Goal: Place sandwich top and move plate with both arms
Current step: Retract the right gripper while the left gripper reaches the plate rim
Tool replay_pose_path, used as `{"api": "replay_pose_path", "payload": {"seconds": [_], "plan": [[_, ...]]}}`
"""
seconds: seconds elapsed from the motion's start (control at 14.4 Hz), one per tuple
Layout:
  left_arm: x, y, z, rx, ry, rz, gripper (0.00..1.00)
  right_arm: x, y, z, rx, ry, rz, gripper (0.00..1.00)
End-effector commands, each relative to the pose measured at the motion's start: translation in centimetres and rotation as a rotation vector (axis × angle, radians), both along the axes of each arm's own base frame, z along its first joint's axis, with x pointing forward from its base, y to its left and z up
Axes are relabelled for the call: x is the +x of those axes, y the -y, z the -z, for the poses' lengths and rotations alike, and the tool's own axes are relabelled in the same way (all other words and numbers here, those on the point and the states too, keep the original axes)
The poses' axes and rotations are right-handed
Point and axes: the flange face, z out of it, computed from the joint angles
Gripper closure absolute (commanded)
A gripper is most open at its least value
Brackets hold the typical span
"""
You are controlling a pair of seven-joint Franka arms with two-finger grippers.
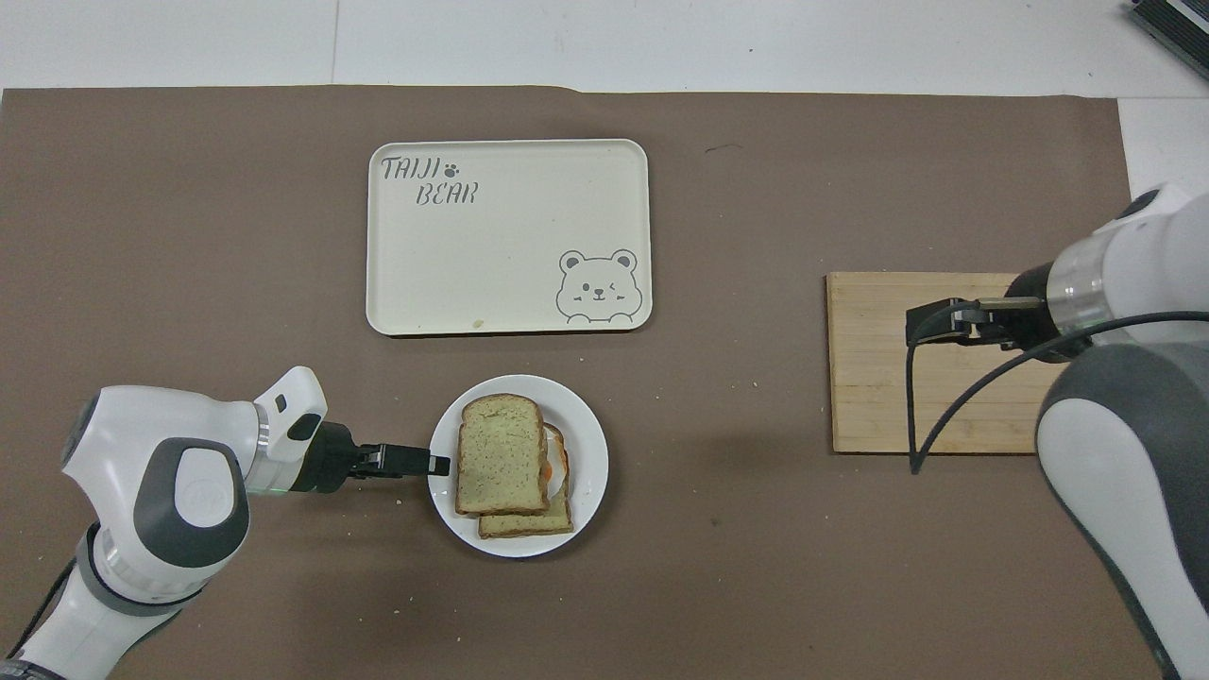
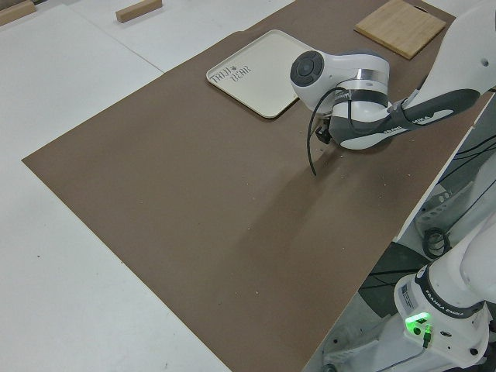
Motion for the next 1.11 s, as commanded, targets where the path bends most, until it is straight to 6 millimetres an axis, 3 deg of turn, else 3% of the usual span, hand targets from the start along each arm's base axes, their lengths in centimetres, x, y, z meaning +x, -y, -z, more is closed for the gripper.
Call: {"api": "replay_pose_path", "payload": {"seconds": [0.0,0.14,0.35,0.55,0.69,0.83,1.04], "plan": [[-2.0,-0.2,0.3,-0.022,0.029,-0.027,0.0,-0.5,1.1,-3.6,-0.06,0.014,-0.005,0.0],[-2.2,0.0,0.3,-0.023,0.028,-0.023,0.0,-0.9,2.1,-6.1,-0.062,0.009,0.016,0.0],[-2.3,0.0,0.7,-0.022,0.02,-0.023,0.41,-1.5,3.8,-10.6,-0.066,0.04,0.036,0.0],[-2.6,0.6,1.1,-0.02,0.015,-0.009,0.62,-1.7,5.0,-10.9,-0.088,0.036,0.002,0.0],[-2.7,1.1,1.2,-0.018,0.02,-0.007,0.67,-2.8,6.3,-10.9,-0.081,0.035,0.023,0.0],[-2.6,1.1,1.8,-0.004,0.017,-0.013,0.67,-3.3,6.4,-9.6,-0.079,0.009,0.024,0.0],[-2.8,1.6,3.0,0.019,0.014,-0.002,0.67,-3.3,6.2,-9.7,-0.081,0.019,0.03,0.0]]}}
